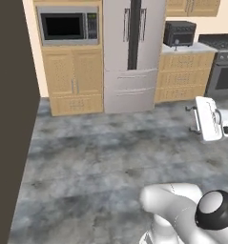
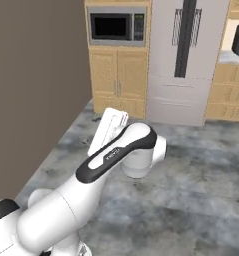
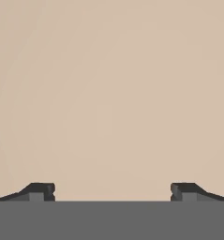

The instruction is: Retrieve the wine glasses from the counter and place one next to each plate.

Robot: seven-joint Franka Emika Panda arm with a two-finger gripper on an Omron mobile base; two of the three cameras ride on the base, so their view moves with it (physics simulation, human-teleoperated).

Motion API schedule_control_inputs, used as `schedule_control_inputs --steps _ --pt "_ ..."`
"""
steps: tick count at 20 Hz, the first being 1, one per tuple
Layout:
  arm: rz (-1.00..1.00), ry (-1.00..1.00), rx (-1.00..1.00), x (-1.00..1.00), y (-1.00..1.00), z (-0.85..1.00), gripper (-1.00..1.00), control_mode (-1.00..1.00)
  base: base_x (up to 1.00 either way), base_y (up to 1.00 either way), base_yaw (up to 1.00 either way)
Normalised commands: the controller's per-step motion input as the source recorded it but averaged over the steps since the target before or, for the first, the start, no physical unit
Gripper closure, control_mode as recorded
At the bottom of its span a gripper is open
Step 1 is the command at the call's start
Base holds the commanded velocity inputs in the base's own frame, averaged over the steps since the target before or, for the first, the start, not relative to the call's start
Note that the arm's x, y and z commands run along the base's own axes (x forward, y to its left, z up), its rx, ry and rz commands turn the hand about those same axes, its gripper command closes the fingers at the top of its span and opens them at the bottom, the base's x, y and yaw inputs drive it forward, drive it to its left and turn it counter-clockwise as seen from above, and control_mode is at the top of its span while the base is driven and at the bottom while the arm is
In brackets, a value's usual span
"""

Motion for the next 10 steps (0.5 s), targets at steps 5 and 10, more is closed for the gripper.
schedule_control_inputs --steps 5,10 --pt "0.0 0.0 0.0 0.0 0.0 0.0 -1.0 1.0 1.0 -0.13 0.0" --pt "0.0 0.0 0.0 0.0 0.0 0.0 -1.0 1.0 1.0 -0.36 -0.01"
